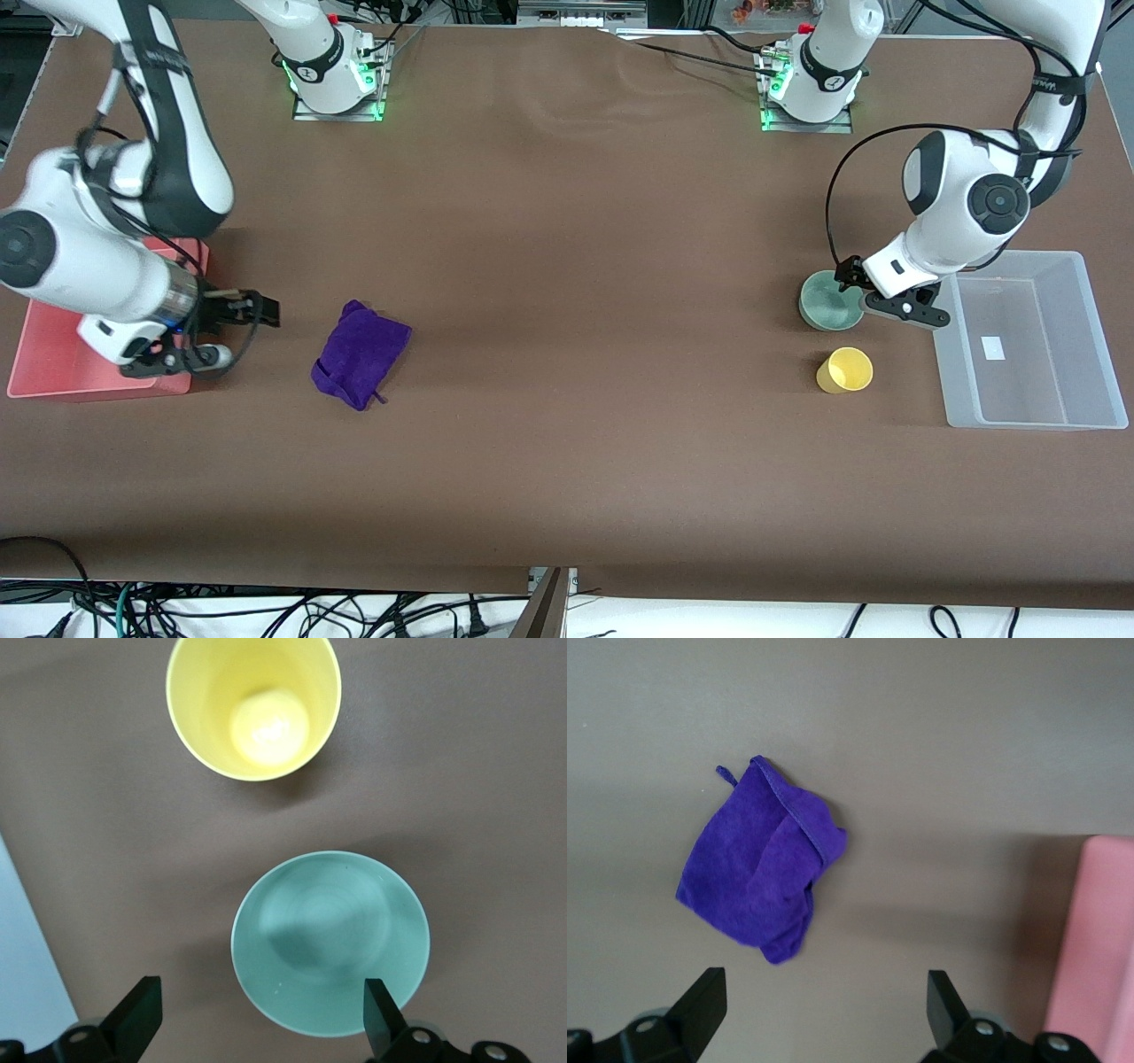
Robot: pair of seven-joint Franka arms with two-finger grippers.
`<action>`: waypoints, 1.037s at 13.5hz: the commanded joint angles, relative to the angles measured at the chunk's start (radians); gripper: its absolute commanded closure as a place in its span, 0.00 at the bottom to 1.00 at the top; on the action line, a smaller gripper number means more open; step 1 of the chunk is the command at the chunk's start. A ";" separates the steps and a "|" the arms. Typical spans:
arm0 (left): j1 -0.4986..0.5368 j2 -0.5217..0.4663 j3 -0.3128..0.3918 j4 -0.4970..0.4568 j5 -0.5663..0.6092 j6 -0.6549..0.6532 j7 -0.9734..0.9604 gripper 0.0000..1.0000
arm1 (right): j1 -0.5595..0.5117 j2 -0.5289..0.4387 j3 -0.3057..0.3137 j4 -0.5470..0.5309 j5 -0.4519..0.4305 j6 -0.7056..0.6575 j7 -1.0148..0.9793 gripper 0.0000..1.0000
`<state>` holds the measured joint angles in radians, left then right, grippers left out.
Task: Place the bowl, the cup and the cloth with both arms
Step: 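Reach the left gripper to the green bowl while the right gripper reaches the cloth, then grasp the green bowl rim with the left gripper while the right grasps the cloth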
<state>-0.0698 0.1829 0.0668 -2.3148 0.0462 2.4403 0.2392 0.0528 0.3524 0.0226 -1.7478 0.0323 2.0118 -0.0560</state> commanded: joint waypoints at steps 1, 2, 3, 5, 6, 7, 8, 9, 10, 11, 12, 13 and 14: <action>0.021 0.081 -0.004 -0.002 0.004 0.075 -0.008 0.00 | 0.007 0.020 0.051 -0.080 0.011 0.123 0.131 0.00; 0.022 0.099 -0.004 -0.002 0.004 0.086 -0.008 0.00 | 0.018 0.039 0.054 -0.111 0.005 0.192 0.143 0.00; 0.022 0.110 -0.004 -0.002 0.004 0.091 -0.008 0.10 | 0.028 0.059 0.053 -0.140 0.001 0.255 0.143 0.00; 0.022 0.119 -0.004 -0.002 0.003 0.091 -0.008 0.47 | 0.033 0.082 0.053 -0.185 -0.003 0.335 0.143 0.00; 0.024 0.128 -0.004 -0.002 0.003 0.091 -0.006 0.61 | 0.038 0.088 0.053 -0.205 -0.024 0.366 0.143 0.00; 0.022 0.130 -0.005 0.000 0.003 0.091 -0.006 0.74 | 0.038 0.095 0.053 -0.220 -0.052 0.390 0.145 0.00; 0.022 0.130 -0.005 0.000 0.003 0.091 -0.006 0.81 | 0.038 0.106 0.051 -0.232 -0.061 0.415 0.145 0.00; 0.022 0.142 -0.005 0.002 0.003 0.091 -0.006 0.82 | 0.036 0.111 0.051 -0.245 -0.061 0.441 0.145 0.00; 0.022 0.154 -0.005 0.005 -0.005 0.091 -0.006 0.88 | 0.036 0.117 0.051 -0.259 -0.061 0.465 0.145 0.00; 0.022 0.158 -0.005 0.005 -0.015 0.091 -0.006 0.93 | 0.036 0.123 0.051 -0.263 -0.061 0.481 0.148 0.00; 0.022 0.158 -0.005 0.008 -0.016 0.089 0.005 1.00 | 0.036 0.132 0.051 -0.263 -0.061 0.492 0.153 0.00; 0.022 0.155 -0.005 0.011 -0.016 0.085 0.014 1.00 | 0.036 0.146 0.051 -0.263 -0.061 0.513 0.153 0.02; 0.022 0.147 -0.005 0.014 -0.016 0.077 0.012 1.00 | 0.036 0.154 0.051 -0.263 -0.061 0.530 0.153 0.20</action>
<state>-0.0524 0.3144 0.0611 -2.3175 0.0376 2.5222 0.2404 0.0877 0.4964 0.0749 -1.9996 -0.0124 2.4980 0.0765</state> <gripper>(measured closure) 0.965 0.022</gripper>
